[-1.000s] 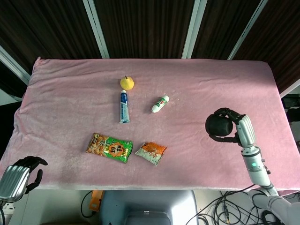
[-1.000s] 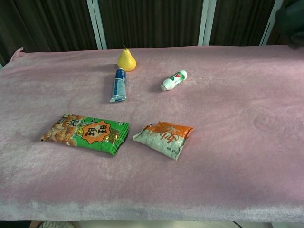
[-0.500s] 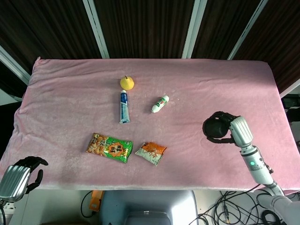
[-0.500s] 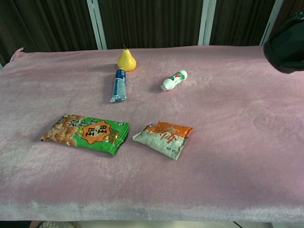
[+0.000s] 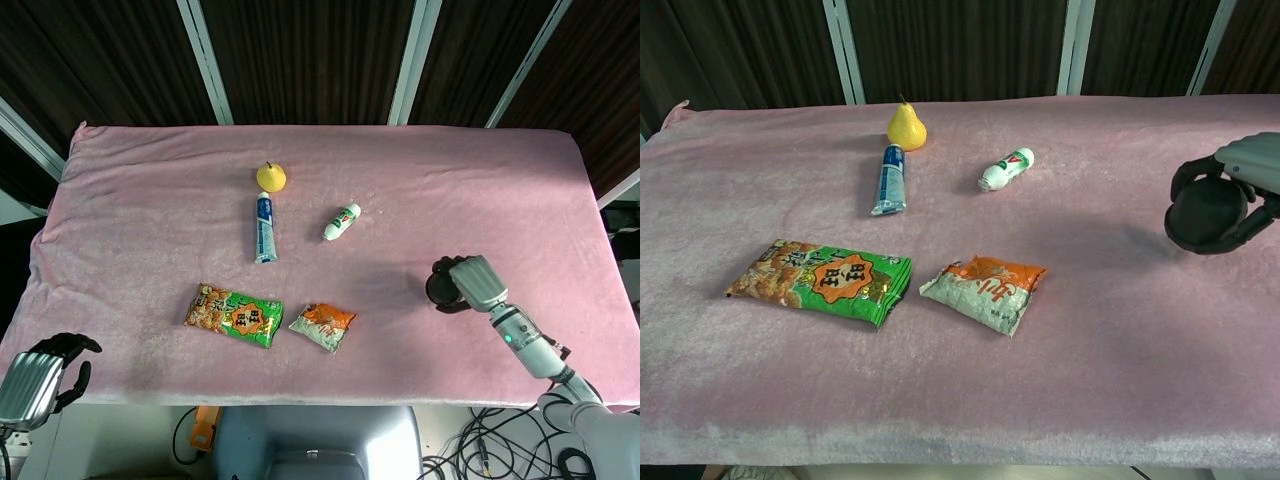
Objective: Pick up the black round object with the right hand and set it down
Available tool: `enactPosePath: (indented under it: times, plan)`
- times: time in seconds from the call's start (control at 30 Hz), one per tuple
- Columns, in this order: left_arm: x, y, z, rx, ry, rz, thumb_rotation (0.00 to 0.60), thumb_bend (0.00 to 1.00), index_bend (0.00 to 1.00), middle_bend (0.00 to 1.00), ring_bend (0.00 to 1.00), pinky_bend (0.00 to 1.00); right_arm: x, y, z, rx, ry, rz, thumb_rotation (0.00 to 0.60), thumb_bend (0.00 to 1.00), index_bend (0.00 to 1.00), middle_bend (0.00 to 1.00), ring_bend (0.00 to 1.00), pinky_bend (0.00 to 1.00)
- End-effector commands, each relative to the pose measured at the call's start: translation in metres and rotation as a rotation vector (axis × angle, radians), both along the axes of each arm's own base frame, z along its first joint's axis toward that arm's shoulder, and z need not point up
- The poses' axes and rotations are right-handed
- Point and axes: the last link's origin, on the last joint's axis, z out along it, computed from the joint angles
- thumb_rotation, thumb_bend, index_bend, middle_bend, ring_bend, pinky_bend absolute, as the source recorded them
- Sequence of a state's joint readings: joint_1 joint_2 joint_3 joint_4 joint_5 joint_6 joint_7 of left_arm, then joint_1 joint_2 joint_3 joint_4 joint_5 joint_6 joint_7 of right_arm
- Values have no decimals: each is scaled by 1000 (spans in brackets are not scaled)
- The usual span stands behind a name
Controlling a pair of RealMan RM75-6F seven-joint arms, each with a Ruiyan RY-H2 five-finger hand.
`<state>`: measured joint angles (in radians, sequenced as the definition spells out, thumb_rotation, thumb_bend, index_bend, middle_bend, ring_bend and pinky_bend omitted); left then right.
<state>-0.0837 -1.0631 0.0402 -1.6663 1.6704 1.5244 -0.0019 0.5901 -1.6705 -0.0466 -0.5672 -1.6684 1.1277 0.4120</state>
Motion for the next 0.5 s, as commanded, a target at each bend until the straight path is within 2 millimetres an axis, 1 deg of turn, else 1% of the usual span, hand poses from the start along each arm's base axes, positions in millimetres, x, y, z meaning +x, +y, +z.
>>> enactPosePath:
  times: [0.03,0.07,0.13,0.17,0.3,0.4,0.47,0.5]
  plan:
    - [0,0,0,0,0,1,600,572,455,440,352,489,-3,-2,-9,43,24,-24,600,217,697,496,399,595]
    - [0,0,0,0,0,1,600,572,455,440,352,488,-4,-1,-11,57,25,-35,600,217,676,448,337,516]
    - [0,0,0,1,-1,1,600,571,455,440,352,488,-5,-1,-13,76,15,-52,600,217,643,378,260,392]
    - [0,0,0,2,-2,0,600,572,455,440,352,488,-6,-1,-13,81,10,-57,600,217,628,353,235,347]
    - [0,0,0,1,-2,1,600,571,455,440,353,489,-7,1,-10,85,-15,-61,600,216,566,270,163,237]
    - [0,0,0,0,0,1,600,572,455,440,353,489,-9,3,-7,90,-30,-64,600,216,433,196,108,187]
    - [0,0,0,0,0,0,600,572,455,440,352,489,-11,5,-4,94,-40,-68,600,216,293,149,69,157]
    - [0,0,0,0,0,0,600,572,455,440,352,489,-12,6,-3,96,-40,-71,600,216,251,135,57,146]
